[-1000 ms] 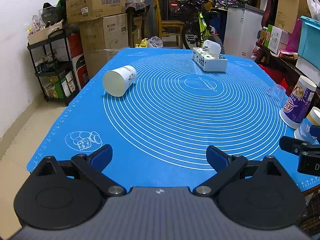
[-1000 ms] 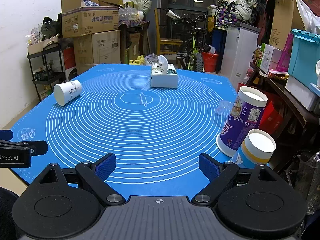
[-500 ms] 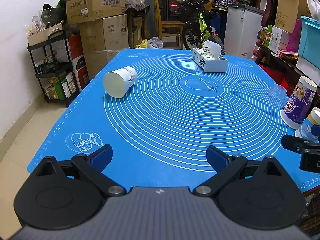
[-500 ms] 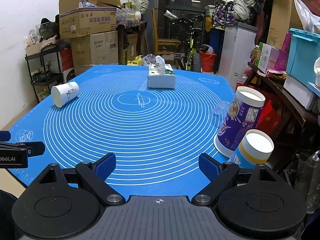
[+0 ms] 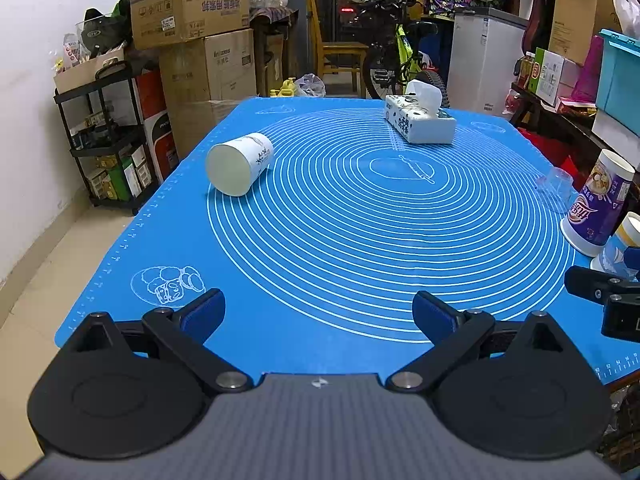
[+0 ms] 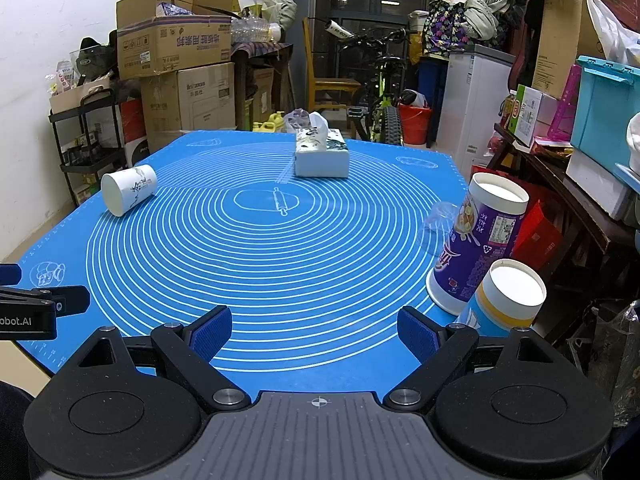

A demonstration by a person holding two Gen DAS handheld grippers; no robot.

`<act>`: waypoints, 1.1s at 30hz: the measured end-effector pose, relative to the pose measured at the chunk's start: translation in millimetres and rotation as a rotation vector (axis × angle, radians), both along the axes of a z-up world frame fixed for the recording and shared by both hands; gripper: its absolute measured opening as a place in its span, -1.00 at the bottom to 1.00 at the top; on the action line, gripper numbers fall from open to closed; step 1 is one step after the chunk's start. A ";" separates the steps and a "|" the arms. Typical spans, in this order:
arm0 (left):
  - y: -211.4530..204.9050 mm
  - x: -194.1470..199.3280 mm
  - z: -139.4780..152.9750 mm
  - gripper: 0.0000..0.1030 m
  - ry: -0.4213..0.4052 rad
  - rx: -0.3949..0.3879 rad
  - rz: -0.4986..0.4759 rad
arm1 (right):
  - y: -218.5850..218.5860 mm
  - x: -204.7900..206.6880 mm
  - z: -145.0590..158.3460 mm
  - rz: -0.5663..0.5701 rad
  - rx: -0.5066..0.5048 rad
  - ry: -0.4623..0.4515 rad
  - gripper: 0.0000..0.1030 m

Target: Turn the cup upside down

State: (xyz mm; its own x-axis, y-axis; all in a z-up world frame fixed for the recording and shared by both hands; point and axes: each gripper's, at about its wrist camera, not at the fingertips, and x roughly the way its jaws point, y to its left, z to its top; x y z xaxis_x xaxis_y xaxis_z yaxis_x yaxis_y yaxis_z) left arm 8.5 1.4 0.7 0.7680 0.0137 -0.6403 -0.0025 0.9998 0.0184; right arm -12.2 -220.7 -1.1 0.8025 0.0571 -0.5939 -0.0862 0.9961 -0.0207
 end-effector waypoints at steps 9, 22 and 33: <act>-3.2 -2.7 -1.3 0.92 0.000 0.006 0.000 | -0.4 0.7 0.0 -0.001 0.000 0.000 0.76; -3.3 -2.8 -2.7 0.92 -0.003 0.015 -0.004 | -0.2 1.7 0.0 0.001 0.001 0.001 0.76; 2.6 3.3 -1.3 0.92 -0.002 0.029 0.011 | 10.5 14.3 -0.2 0.023 0.009 0.000 0.76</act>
